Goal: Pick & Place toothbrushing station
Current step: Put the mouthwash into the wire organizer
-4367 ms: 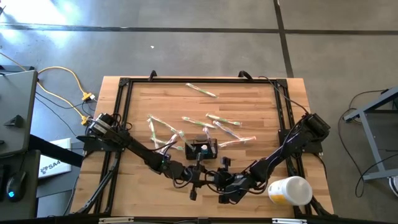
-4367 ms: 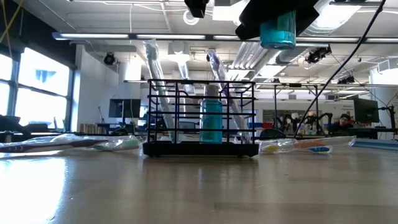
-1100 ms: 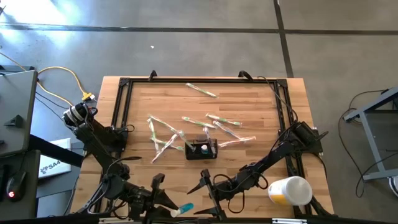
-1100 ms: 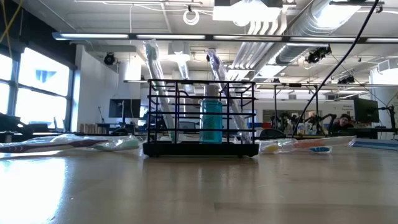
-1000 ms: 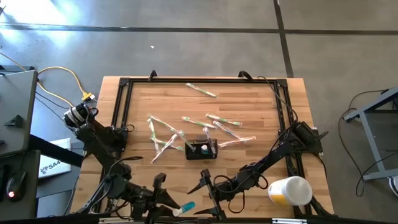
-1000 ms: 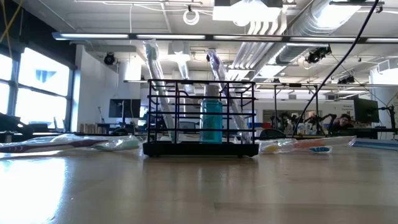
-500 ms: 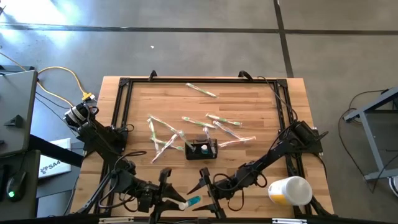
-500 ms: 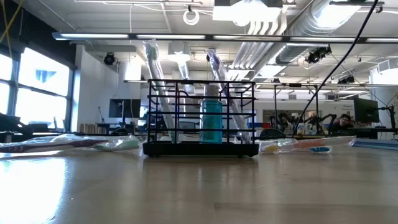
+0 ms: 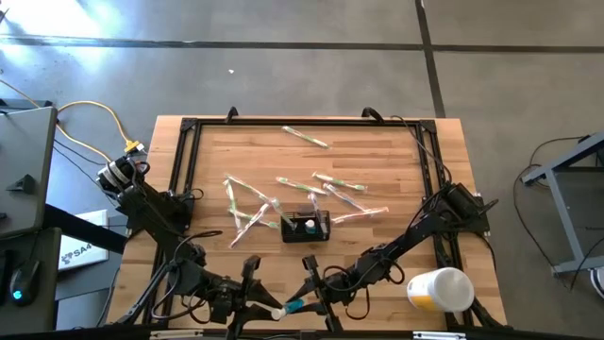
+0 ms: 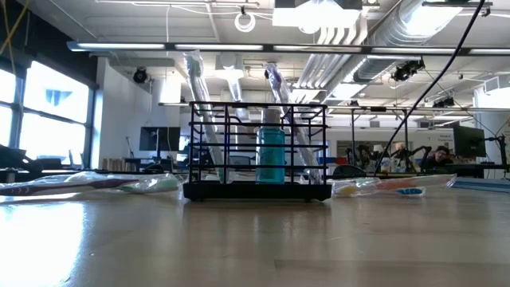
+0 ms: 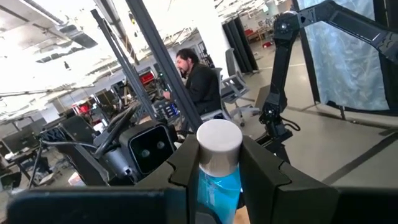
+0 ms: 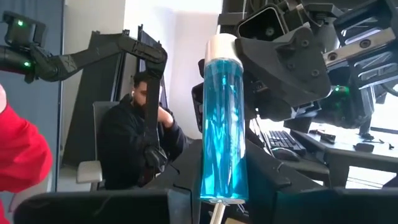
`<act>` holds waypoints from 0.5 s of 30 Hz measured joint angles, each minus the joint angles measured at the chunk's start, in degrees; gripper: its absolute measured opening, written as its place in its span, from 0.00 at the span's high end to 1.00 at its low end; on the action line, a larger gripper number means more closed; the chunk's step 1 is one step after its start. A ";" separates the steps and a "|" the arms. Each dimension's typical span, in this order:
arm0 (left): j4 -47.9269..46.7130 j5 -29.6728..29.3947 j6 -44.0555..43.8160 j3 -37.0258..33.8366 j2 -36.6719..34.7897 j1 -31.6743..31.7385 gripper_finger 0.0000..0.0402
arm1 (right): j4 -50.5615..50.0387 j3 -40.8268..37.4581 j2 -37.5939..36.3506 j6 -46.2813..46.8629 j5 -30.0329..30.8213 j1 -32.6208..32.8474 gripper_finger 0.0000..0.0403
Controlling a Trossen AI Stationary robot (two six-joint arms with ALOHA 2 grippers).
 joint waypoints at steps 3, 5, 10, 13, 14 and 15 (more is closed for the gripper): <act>-0.50 -1.22 -0.36 0.00 -0.02 -0.07 0.81 | -0.40 0.00 0.00 0.47 0.24 0.13 0.82; -1.05 -2.86 -2.26 0.00 -0.02 -0.50 0.75 | -1.01 0.00 0.00 1.47 0.50 0.18 0.82; -2.43 -5.74 -9.17 0.00 -0.09 -0.63 0.54 | -2.95 0.00 0.00 3.24 2.24 0.60 0.82; -4.25 -6.33 -11.25 0.11 -0.64 -1.17 0.51 | -5.08 0.06 0.00 3.36 4.76 0.83 0.82; -5.49 -6.58 -12.52 0.55 -0.74 -1.16 0.51 | -5.78 0.04 0.00 3.56 5.25 0.94 0.82; -6.85 -6.79 -13.89 1.17 -0.76 -1.16 0.51 | -6.27 0.00 0.00 3.56 5.54 0.88 0.82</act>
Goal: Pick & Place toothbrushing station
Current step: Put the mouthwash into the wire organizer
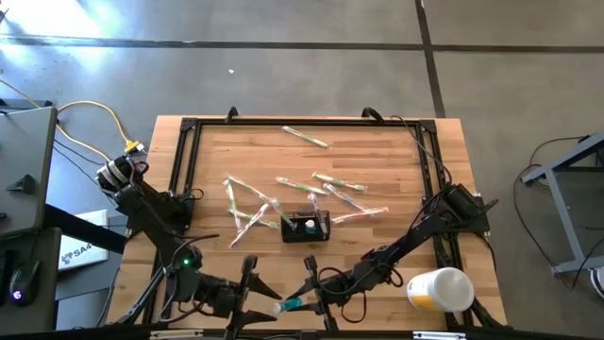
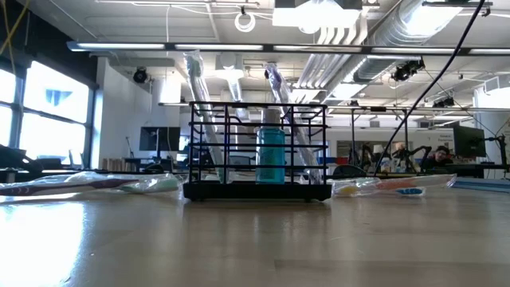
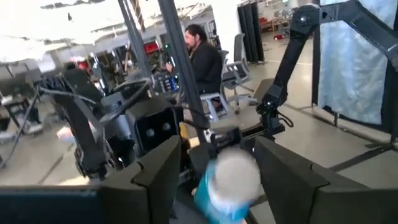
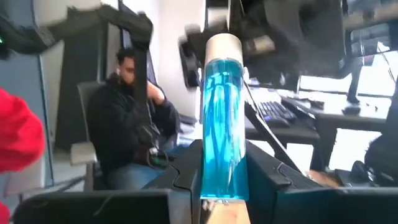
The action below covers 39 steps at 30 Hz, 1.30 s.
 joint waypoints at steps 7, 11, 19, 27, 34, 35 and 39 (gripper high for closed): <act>-19.51 -0.69 -11.21 7.28 -0.01 0.07 0.58 | -0.86 -0.02 0.00 0.13 1.25 0.13 0.82; -33.23 -0.58 -20.16 12.11 -0.01 0.04 0.60 | -1.16 -0.02 0.00 0.13 1.54 0.11 0.82; -43.31 2.35 -29.64 15.83 -0.01 2.03 0.60 | -2.13 -0.02 0.00 -0.13 4.21 0.10 0.82; -45.79 8.41 -34.18 15.83 -0.01 5.66 0.60 | -2.52 -0.02 0.00 -0.17 6.30 0.04 0.82; -46.67 8.43 -34.83 15.83 -0.01 5.64 0.61 | -2.70 -0.02 0.00 -0.22 6.15 0.03 0.82; -47.17 8.41 -35.38 15.85 -0.01 5.64 0.62 | -2.80 -0.02 0.00 -0.21 6.17 0.02 0.82; -48.93 7.79 -35.96 15.90 -0.01 5.64 0.69 | -3.23 -0.07 0.02 0.06 7.41 0.02 0.82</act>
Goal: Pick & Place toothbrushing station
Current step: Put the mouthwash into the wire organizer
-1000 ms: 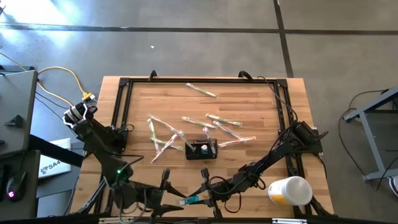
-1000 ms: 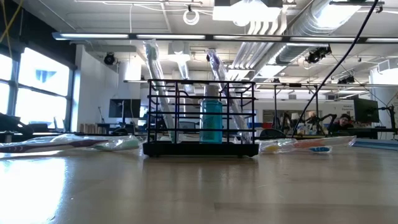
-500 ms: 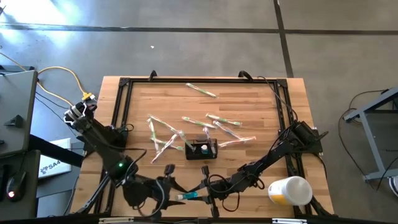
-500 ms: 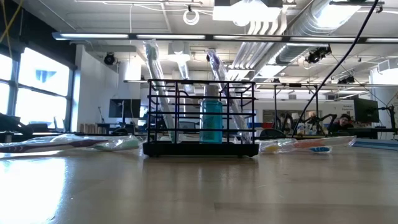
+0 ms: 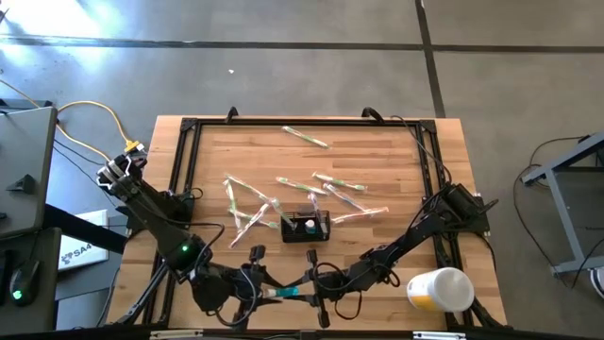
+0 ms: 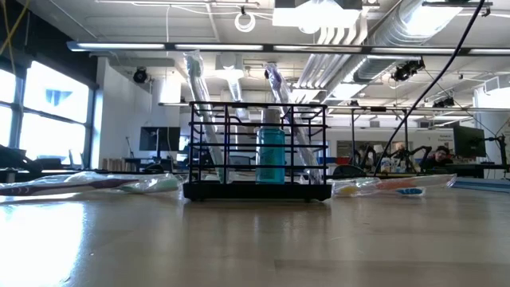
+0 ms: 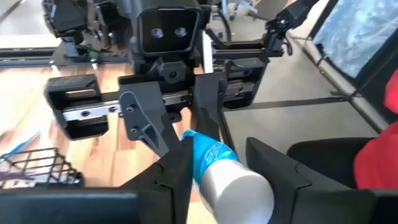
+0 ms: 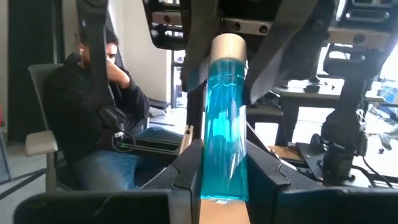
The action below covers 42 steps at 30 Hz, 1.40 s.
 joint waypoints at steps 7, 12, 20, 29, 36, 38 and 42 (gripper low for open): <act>-1.72 -1.86 0.21 0.00 0.00 0.02 0.78 | -0.27 0.00 0.00 0.49 1.60 0.04 0.82; -1.96 -2.01 0.17 0.00 0.00 0.02 0.78 | -0.40 0.00 0.00 0.12 1.71 0.04 0.82; -2.66 0.30 -1.55 -0.20 0.17 0.11 0.79 | -3.68 0.13 -1.05 1.84 5.19 0.33 0.56; -6.12 0.67 -2.56 1.09 0.15 0.50 0.79 | -16.75 0.17 -4.35 3.90 19.50 3.76 0.27; -17.49 7.94 2.27 5.37 0.09 6.42 0.79 | -24.02 0.11 -6.89 2.06 32.99 9.13 0.24; -19.25 10.92 6.27 6.29 0.09 8.56 0.79 | -24.38 0.12 -7.01 -0.49 34.98 10.75 0.23; -22.06 16.97 14.12 6.59 0.04 13.53 0.79 | -24.21 0.11 -7.17 -2.35 39.15 13.10 0.23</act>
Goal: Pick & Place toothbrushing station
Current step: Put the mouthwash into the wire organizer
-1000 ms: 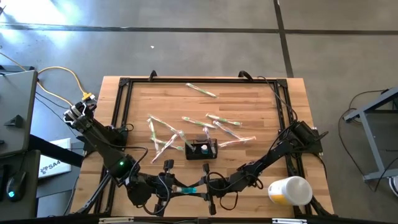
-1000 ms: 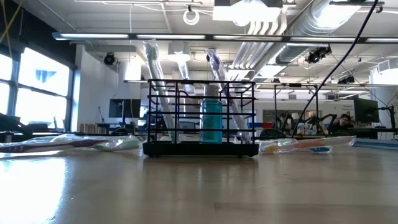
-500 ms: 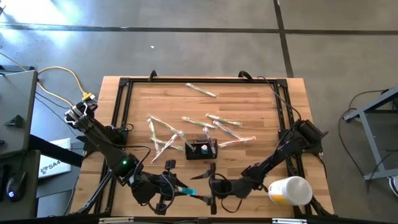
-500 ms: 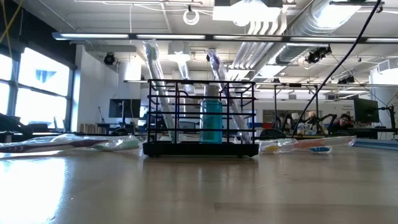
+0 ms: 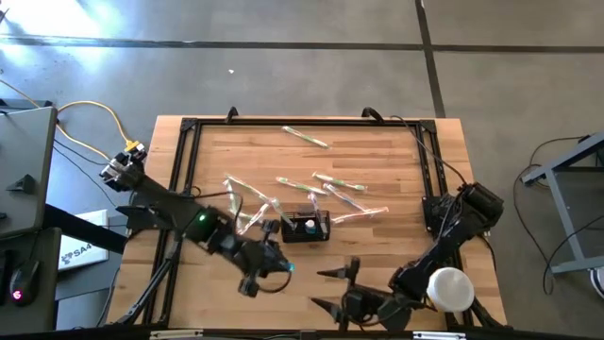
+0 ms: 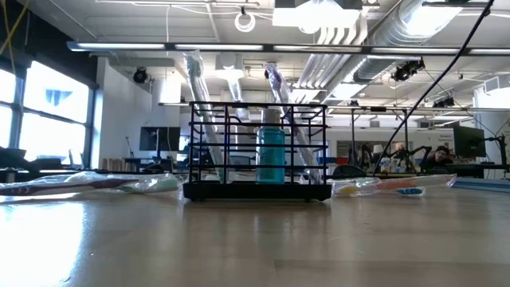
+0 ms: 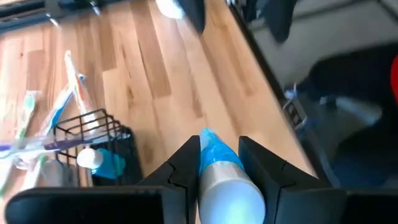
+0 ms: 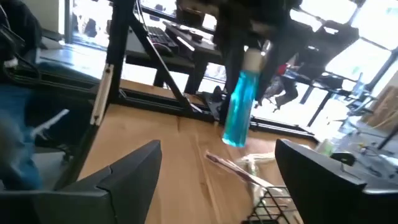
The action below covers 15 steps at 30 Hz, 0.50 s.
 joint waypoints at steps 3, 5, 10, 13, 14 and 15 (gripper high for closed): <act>-0.71 3.56 6.70 -0.01 0.00 3.59 0.79 | -0.01 0.00 -0.11 -1.27 1.46 1.14 0.23; -0.69 4.99 10.97 -0.01 0.00 5.54 0.79 | -0.09 0.00 -0.45 -1.23 0.64 1.39 0.23; -1.00 8.04 22.95 0.04 1.72 9.53 0.79 | -0.22 0.00 -1.09 -1.07 -1.56 1.98 0.23; -0.58 10.40 27.65 -0.02 3.82 11.78 0.79 | -1.01 0.00 -1.09 -1.07 -2.00 1.96 0.23; -0.74 10.72 28.82 -0.01 4.39 12.48 0.79 | -1.48 0.00 -1.09 -1.09 -1.95 1.96 0.23; -1.24 10.89 29.63 -0.01 4.99 13.23 0.79 | -2.00 0.00 -1.09 -1.10 -1.96 1.92 0.23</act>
